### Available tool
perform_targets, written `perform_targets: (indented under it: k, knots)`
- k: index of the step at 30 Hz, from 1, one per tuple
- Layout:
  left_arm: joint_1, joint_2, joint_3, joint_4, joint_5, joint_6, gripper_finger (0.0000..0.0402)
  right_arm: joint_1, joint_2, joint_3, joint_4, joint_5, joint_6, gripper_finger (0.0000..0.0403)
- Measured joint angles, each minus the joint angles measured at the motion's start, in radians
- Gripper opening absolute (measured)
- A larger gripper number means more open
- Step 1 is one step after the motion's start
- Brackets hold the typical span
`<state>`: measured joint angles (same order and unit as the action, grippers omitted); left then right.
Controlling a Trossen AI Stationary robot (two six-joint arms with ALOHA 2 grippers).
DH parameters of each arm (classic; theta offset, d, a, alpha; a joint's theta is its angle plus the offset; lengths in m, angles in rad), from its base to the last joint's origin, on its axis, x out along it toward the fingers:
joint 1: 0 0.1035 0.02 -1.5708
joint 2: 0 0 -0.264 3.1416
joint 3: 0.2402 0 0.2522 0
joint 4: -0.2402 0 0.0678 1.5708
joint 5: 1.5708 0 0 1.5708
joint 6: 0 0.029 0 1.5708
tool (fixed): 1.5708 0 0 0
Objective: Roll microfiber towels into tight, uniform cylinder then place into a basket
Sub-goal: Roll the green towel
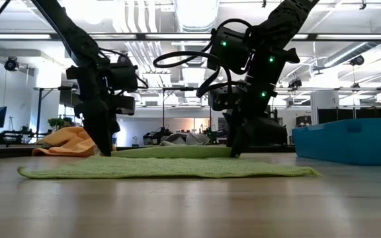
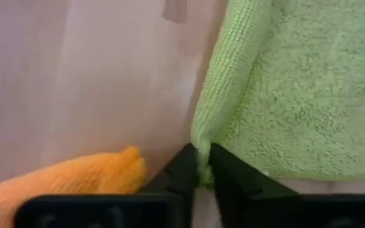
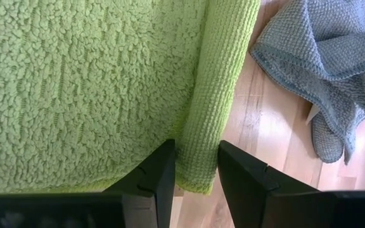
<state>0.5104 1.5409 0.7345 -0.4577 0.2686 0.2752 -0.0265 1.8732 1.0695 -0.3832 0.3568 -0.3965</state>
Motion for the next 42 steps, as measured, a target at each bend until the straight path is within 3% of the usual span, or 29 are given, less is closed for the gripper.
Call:
perform_targets:
  k: [3,10,13,28,34,39,42]
  knots:
    - [-0.005,-0.029,0.003,-0.031,-0.032,0.002,0.0009,-0.003,-0.006,0.0,-0.003,0.005,0.0,0.0111]
    - [-0.033,-0.168,-0.007,-0.028,-0.235,0.085,0.0002,-0.039,-0.023,0.001,-0.004,0.01,-0.005,0.0111]
    - [-0.063,-0.205,-0.017,-0.013,-0.263,0.117,0.0001,-0.054,-0.027,0.001,-0.005,0.011,-0.005,0.0111]
    - [-0.247,-0.132,-0.034,-0.008,-0.505,0.176,0.0,-0.064,-0.066,0.001,-0.006,0.006,-0.047,0.0112]
    - [-0.303,-0.133,-0.038,0.006,-0.494,0.177,0.0,-0.071,-0.093,0.001,-0.014,-0.004,0.026,0.0112]
    - [-0.329,-0.133,-0.051,0.009,-0.489,0.177,0.0,-0.075,-0.085,0.0,-0.006,-0.177,0.125,0.0112]
    - [-0.331,-0.133,-0.064,0.002,-0.489,0.176,0.0,-0.088,-0.062,0.0,-0.011,-0.197,0.206,0.0112]
